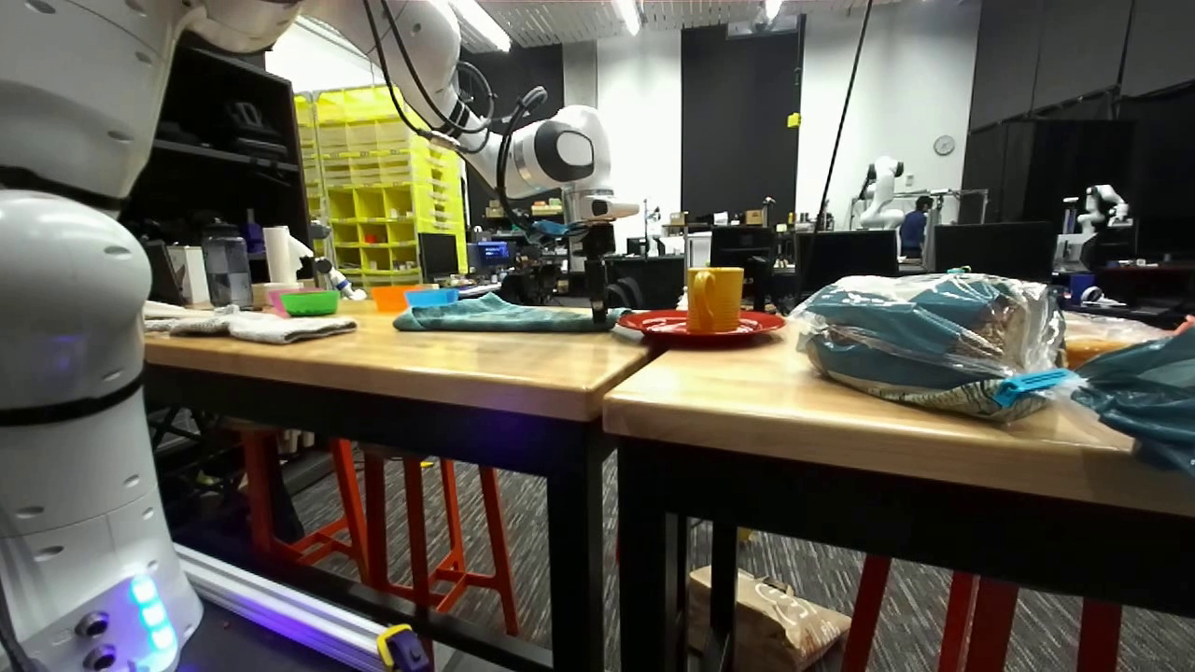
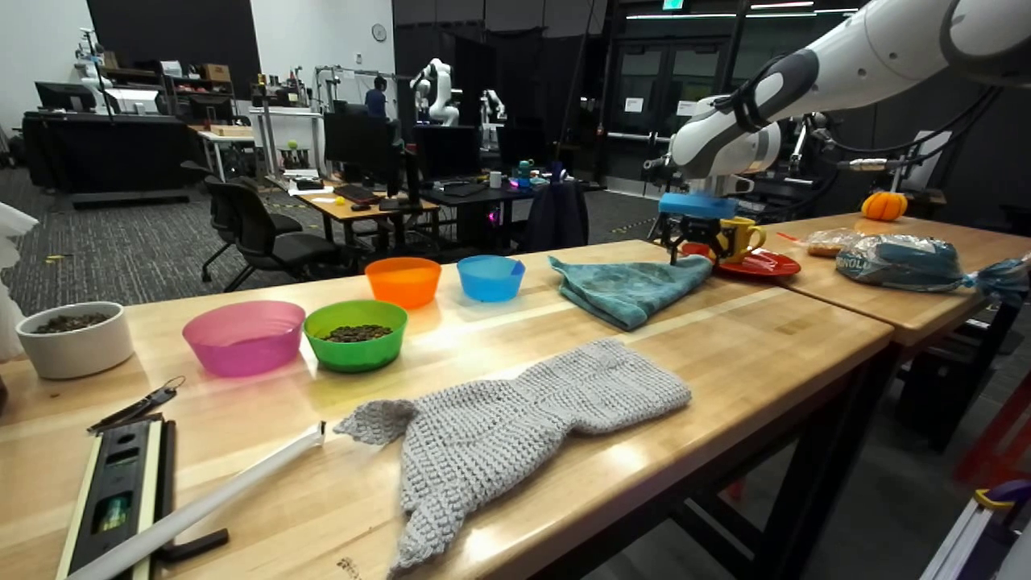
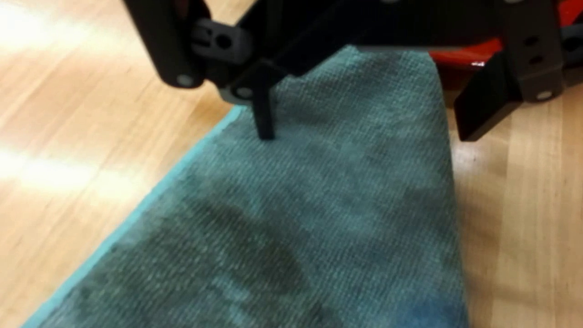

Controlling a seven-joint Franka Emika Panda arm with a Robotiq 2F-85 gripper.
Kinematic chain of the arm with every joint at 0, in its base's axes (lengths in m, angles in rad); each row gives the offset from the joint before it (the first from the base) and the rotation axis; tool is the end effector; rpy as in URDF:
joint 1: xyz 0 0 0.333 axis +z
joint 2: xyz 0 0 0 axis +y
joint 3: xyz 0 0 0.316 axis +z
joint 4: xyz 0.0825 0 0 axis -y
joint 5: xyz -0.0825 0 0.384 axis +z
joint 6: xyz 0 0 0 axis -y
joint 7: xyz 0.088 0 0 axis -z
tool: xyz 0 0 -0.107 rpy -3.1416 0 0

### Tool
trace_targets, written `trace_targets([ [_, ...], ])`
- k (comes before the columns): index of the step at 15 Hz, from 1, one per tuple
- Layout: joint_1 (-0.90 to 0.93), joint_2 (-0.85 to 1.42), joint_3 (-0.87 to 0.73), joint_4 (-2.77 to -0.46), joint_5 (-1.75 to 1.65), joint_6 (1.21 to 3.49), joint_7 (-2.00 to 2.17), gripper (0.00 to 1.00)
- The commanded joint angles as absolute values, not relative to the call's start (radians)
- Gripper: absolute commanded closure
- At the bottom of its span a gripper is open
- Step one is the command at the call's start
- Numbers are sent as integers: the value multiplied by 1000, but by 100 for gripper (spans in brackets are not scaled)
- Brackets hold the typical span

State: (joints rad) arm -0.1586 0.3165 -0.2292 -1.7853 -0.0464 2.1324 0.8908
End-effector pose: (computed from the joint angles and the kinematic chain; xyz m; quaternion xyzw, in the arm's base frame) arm 0.5962 -0.2341 0.3851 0.8118 -0.5810 0.0322 0.0486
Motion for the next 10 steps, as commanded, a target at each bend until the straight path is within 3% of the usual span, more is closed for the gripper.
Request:
trace_targets([
  [1, -155, 349, -240, -1741, -39, 2104, 917, 31],
  [7, -157, 308, -231, -1763, -22, 2129, 891, 80],
  [10, -151, 258, -223, -1800, -17, 2145, 857, 99],
])
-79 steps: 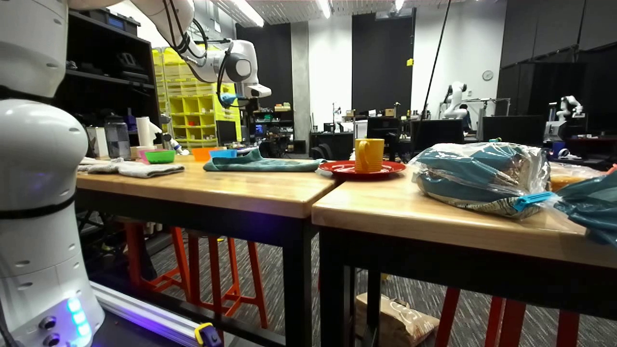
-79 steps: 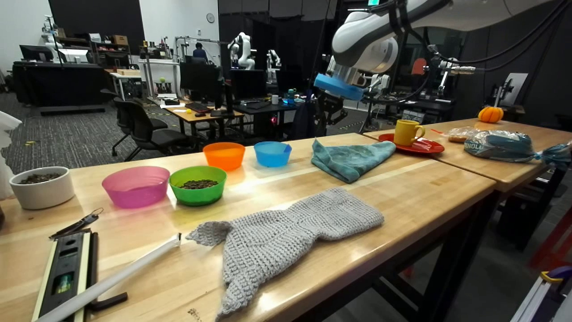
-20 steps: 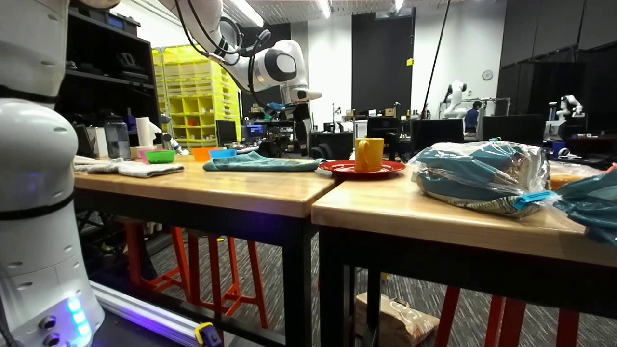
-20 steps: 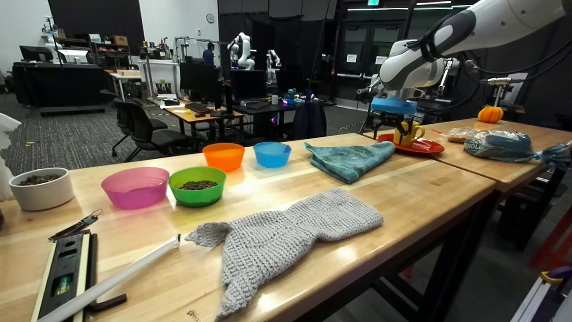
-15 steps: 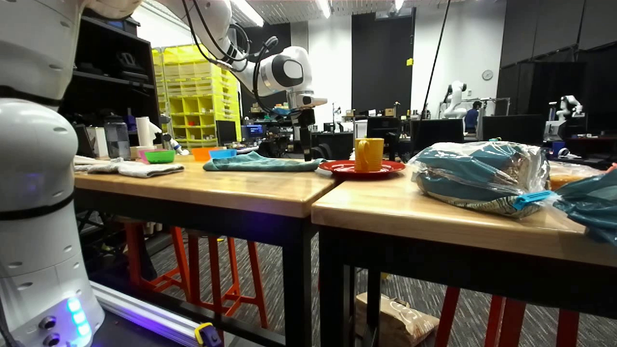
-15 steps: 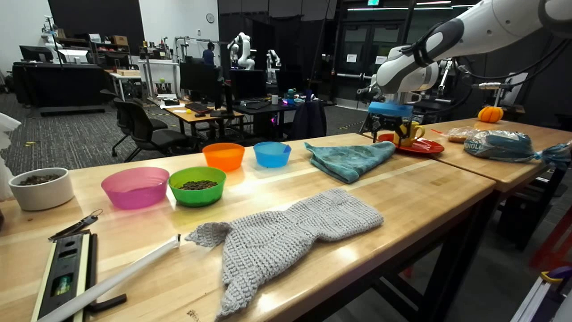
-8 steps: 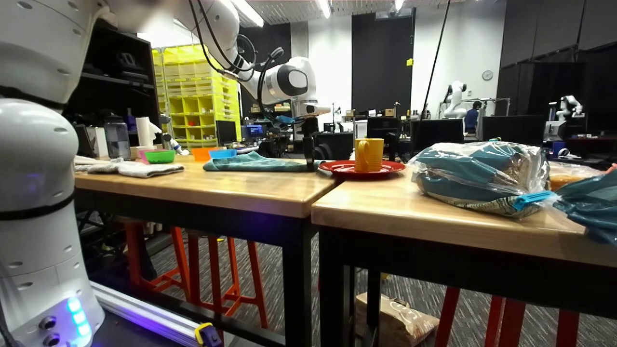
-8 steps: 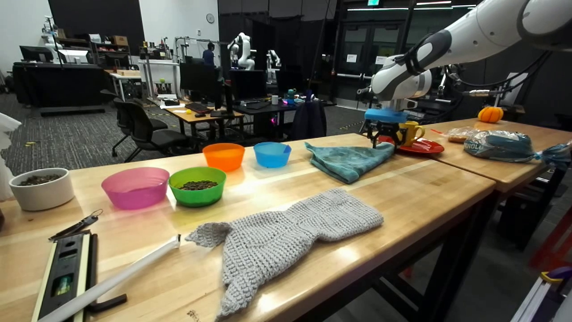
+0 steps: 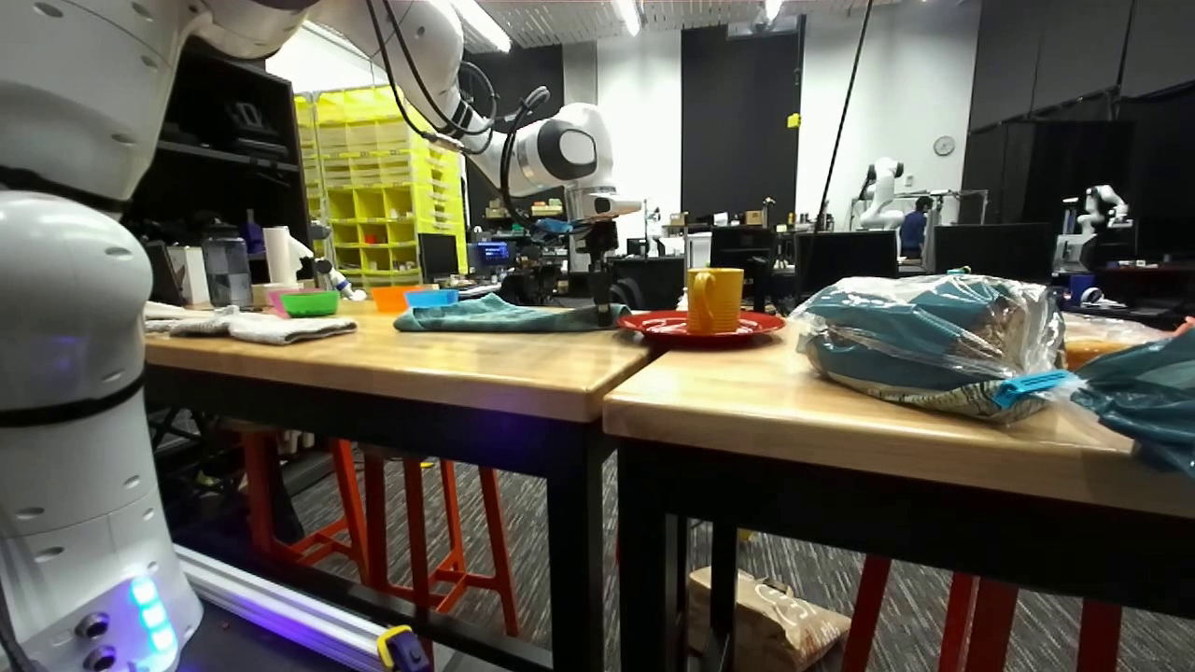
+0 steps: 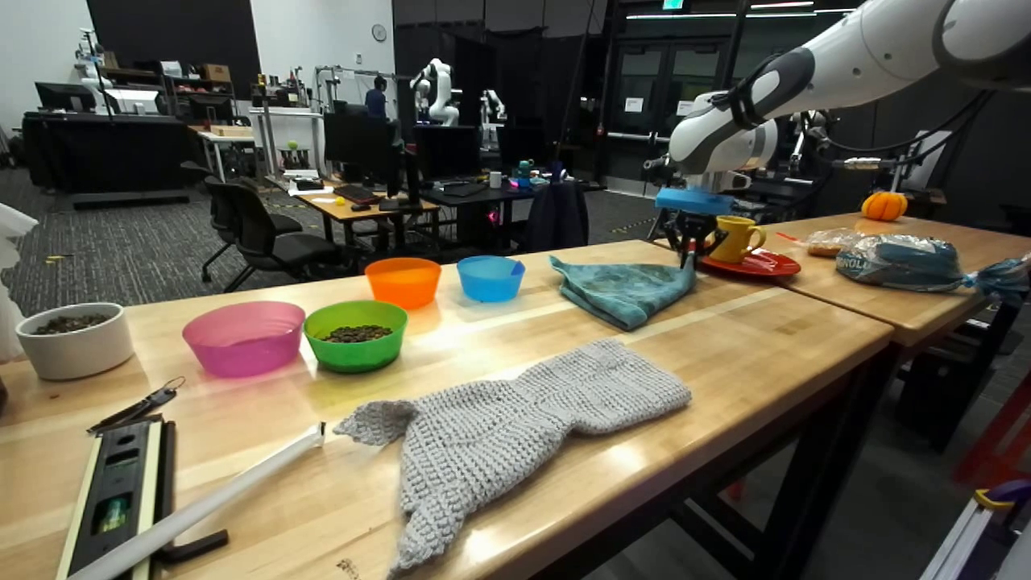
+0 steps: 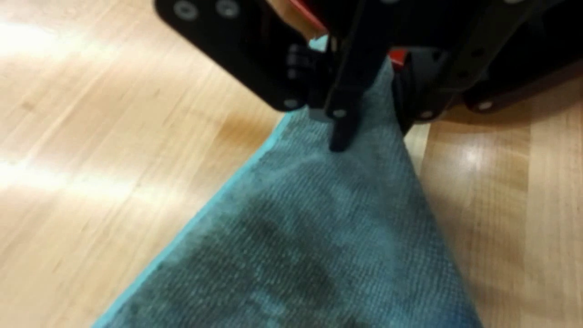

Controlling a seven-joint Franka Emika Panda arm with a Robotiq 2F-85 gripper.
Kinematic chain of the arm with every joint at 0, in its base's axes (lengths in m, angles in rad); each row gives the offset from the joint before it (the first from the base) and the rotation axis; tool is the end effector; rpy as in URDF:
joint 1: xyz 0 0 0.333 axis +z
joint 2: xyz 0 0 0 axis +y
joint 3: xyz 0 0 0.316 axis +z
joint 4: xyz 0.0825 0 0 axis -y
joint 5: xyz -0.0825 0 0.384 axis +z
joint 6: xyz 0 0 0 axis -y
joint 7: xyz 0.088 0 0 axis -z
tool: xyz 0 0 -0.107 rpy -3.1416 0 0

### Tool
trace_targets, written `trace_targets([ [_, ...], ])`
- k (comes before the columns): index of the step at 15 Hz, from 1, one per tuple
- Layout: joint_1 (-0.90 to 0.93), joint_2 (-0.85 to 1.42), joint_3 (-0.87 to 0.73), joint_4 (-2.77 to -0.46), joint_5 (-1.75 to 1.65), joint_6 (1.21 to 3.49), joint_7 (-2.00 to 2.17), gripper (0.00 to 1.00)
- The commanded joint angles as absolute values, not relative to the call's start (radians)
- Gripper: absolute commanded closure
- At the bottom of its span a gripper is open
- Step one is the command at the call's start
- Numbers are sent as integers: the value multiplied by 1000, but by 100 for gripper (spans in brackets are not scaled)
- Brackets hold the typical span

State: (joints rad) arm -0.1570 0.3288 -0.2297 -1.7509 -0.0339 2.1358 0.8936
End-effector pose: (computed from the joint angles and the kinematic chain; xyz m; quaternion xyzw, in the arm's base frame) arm 0.6051 -0.2348 0.3937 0.8098 -0.5835 0.0438 0.0415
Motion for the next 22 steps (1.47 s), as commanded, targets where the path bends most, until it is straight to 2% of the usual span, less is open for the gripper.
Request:
trace_targets([
  [1, -147, 234, -219, -1817, -17, 2153, 844, 100],
  [9, -113, 47, -165, -1945, -10, 2207, 695, 99],
  [22, -53, -221, -54, -2186, 100, 2113, 370, 99],
])
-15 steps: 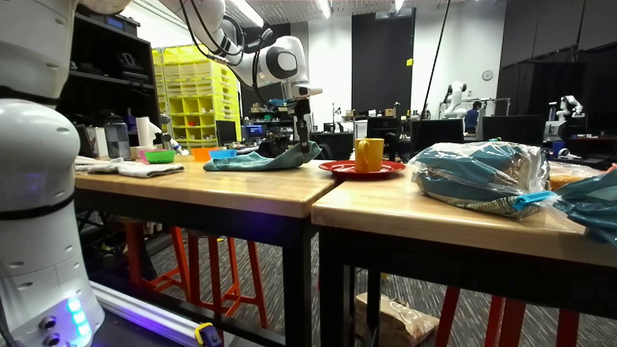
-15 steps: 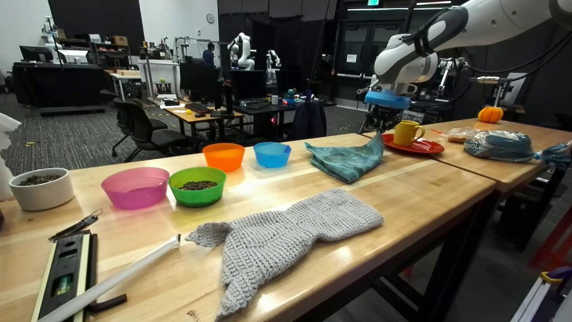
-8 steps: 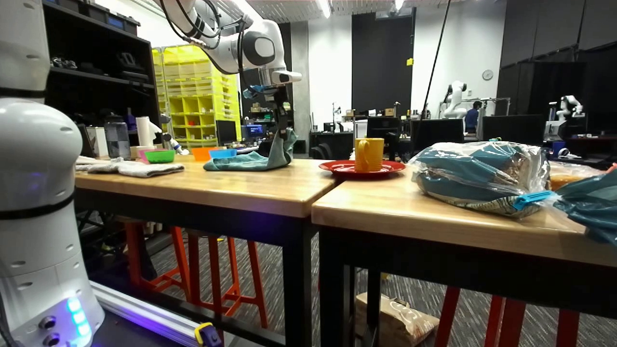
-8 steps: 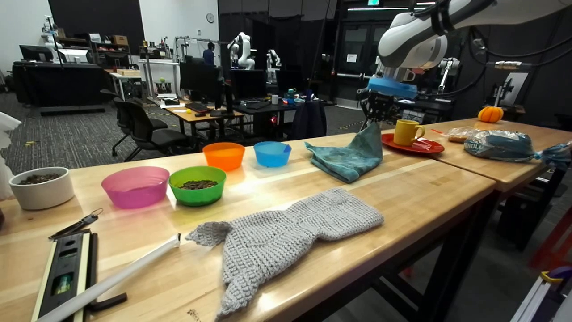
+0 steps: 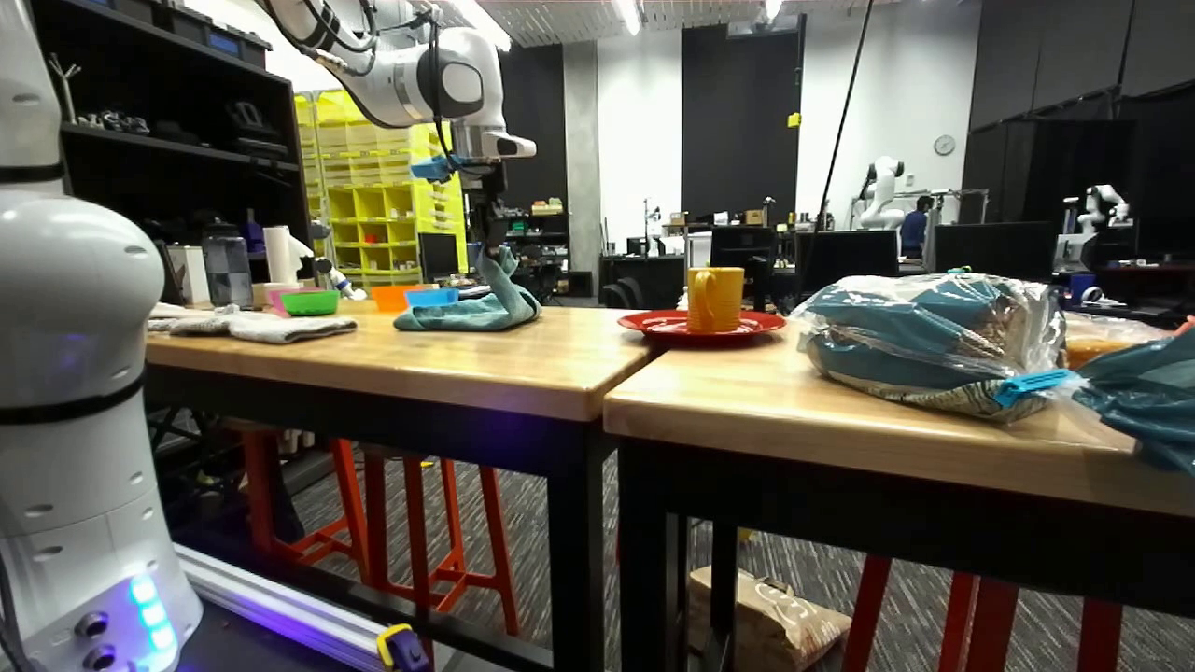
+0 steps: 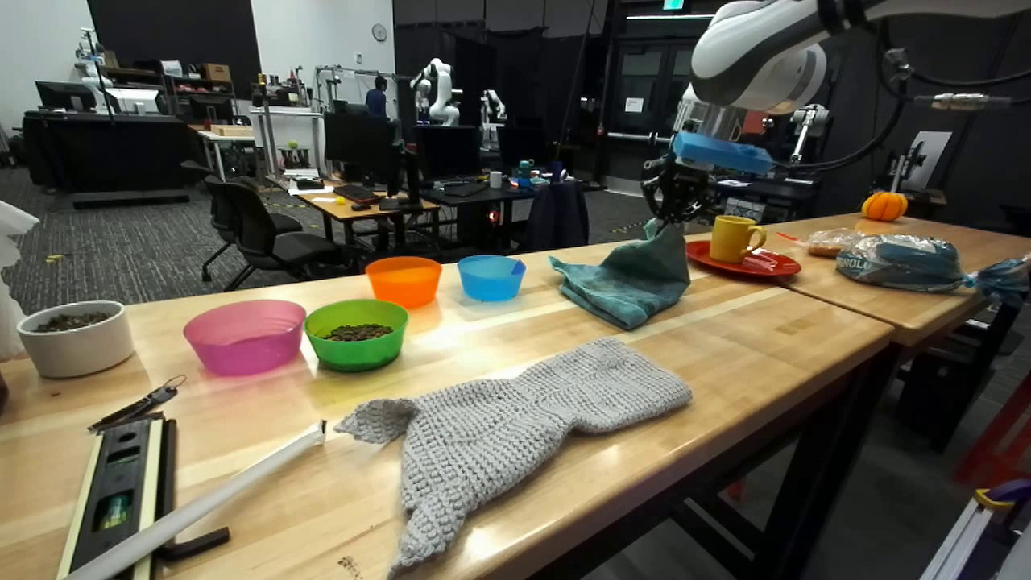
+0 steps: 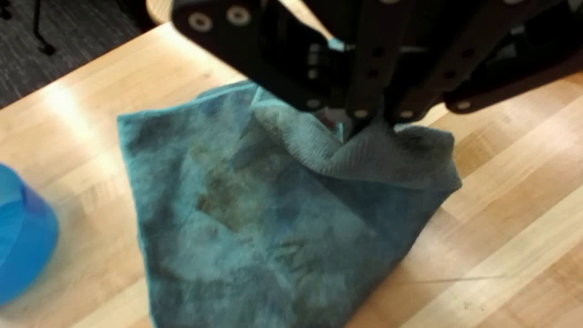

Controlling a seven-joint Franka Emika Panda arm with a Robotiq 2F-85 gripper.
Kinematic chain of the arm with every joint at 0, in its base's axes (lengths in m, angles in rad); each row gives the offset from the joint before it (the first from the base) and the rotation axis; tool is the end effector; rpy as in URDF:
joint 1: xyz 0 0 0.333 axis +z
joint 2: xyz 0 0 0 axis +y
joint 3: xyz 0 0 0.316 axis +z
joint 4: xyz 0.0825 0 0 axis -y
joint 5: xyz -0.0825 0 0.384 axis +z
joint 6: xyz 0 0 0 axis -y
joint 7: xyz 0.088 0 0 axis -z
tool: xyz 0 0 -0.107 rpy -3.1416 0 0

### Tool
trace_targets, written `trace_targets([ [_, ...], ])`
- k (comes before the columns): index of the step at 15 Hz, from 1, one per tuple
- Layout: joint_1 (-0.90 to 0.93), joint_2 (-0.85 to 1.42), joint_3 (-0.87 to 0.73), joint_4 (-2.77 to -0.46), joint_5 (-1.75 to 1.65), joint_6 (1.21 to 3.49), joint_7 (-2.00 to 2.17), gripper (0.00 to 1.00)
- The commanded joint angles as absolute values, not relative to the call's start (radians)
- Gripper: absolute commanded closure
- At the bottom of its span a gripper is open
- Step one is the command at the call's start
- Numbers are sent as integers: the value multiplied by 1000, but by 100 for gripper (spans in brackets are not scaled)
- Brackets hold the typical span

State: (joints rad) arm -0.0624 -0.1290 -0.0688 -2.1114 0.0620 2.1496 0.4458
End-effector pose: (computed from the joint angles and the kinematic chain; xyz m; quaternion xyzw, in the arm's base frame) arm 0.5264 -0.0679 0.4880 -0.9505 0.2976 -0.0772 0.0443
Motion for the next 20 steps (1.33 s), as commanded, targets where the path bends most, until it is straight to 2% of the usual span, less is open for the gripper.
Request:
trace_targets([
  [1, -47, -244, -46, -2206, 106, 2101, 350, 99],
  [5, -21, -319, -13, -2278, 123, 2098, 273, 99],
  [17, 55, -412, 119, -2445, 157, 2303, 332, 99],
  [18, 57, -413, 124, -2449, 156, 2307, 334, 71],
  [20, 58, -413, 130, -2453, 153, 2309, 333, 65],
])
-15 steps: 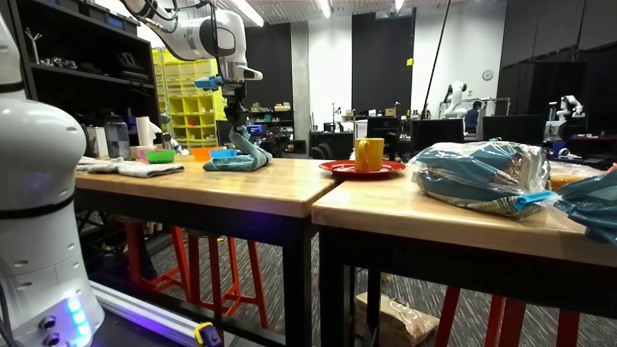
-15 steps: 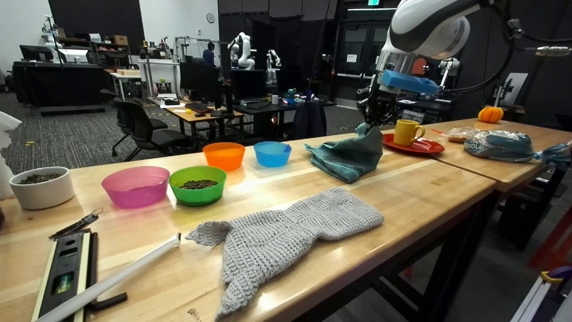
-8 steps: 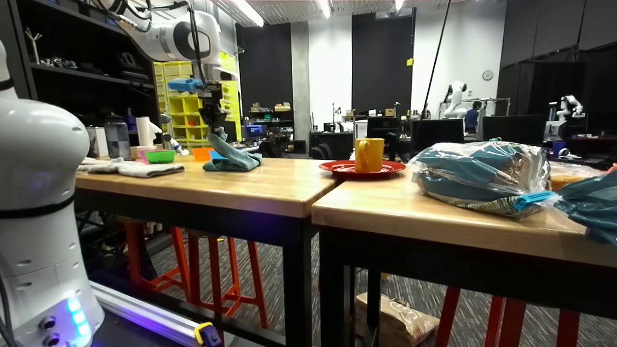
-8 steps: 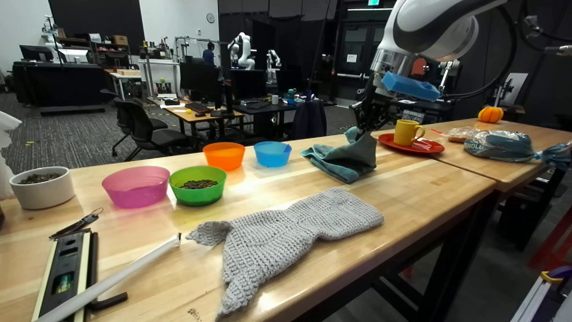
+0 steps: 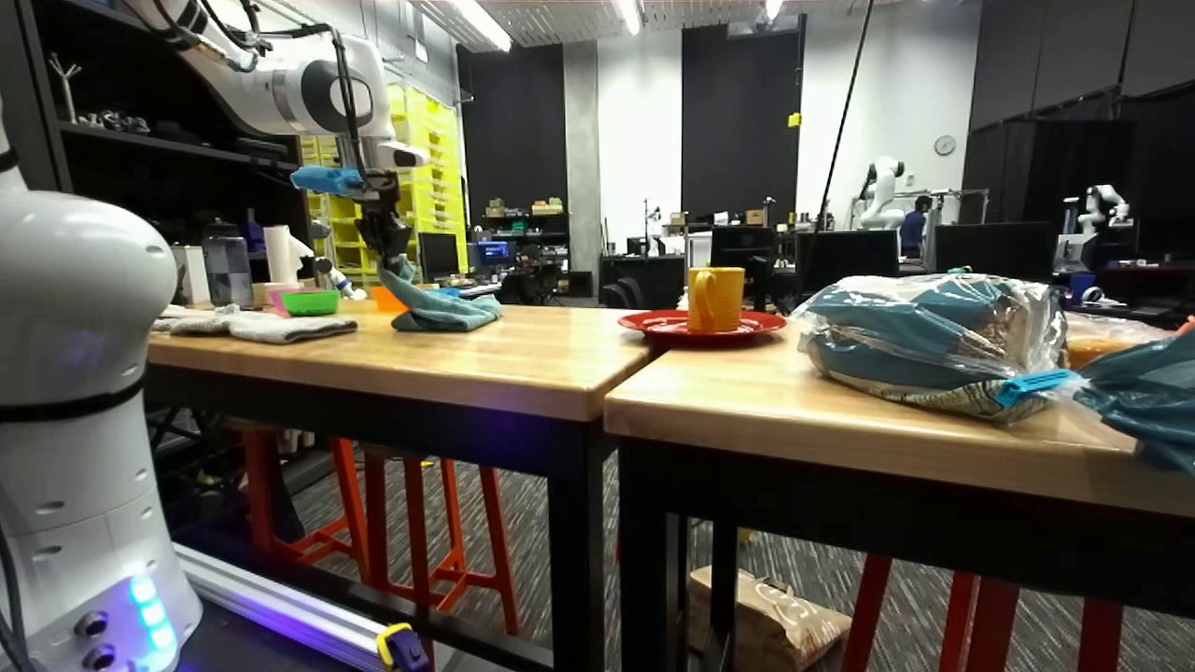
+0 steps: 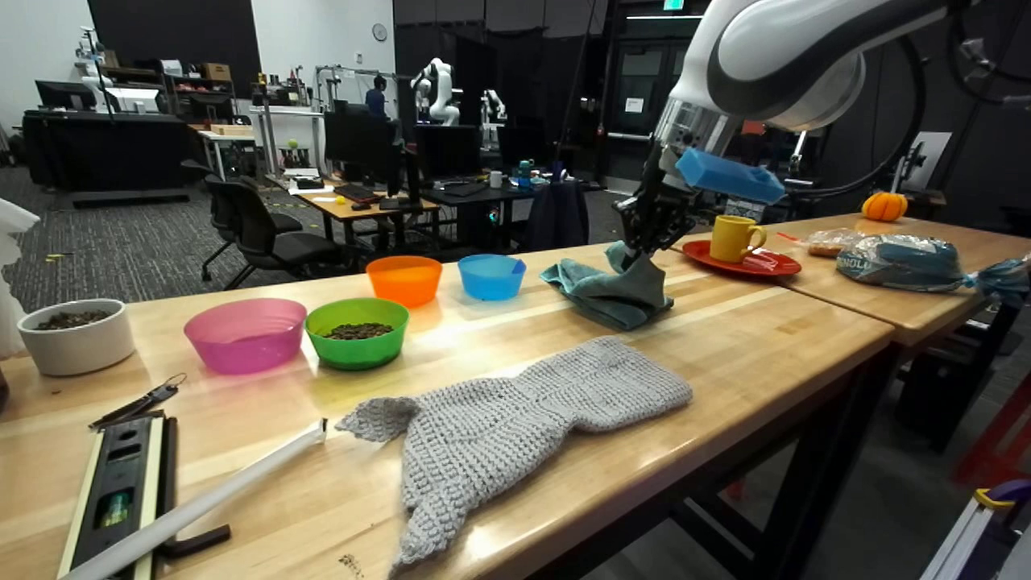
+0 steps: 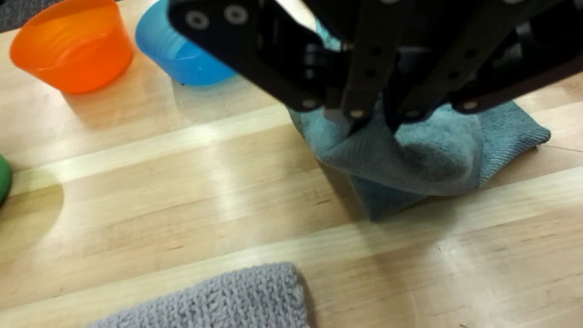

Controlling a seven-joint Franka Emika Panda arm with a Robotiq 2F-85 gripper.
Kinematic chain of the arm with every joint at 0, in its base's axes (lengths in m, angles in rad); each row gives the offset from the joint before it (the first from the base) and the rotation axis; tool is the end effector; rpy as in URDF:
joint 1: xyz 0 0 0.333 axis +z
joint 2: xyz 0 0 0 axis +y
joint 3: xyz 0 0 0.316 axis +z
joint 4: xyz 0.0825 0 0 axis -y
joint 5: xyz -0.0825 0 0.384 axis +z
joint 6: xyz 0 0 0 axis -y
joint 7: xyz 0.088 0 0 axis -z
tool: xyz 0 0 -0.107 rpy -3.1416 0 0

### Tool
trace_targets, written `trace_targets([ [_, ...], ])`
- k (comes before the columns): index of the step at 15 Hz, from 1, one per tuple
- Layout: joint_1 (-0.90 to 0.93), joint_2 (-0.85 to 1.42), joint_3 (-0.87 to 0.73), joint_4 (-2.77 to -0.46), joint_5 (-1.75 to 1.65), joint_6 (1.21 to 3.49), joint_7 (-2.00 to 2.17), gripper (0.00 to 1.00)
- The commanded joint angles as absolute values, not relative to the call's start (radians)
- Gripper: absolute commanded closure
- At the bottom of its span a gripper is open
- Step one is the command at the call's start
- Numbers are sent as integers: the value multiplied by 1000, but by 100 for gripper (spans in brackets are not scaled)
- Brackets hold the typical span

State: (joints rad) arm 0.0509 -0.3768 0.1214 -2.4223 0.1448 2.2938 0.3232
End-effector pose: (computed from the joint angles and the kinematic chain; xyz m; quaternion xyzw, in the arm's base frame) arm 0.4442 0.0829 0.4717 -0.9848 0.1169 -0.1104 0.0662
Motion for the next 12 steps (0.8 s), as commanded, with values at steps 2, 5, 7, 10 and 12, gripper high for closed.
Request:
trace_targets([
  [2, 57, -411, 130, -2447, 151, 2298, 328, 53],
  [5, 51, -410, 127, -2436, 145, 2284, 330, 33],
  [7, 39, -402, 121, -2427, 134, 2278, 332, 19],
  [10, 16, -380, 112, -2420, 122, 2286, 345, 2],
  [12, -7, -352, 107, -2415, 105, 2293, 362, 0],
])
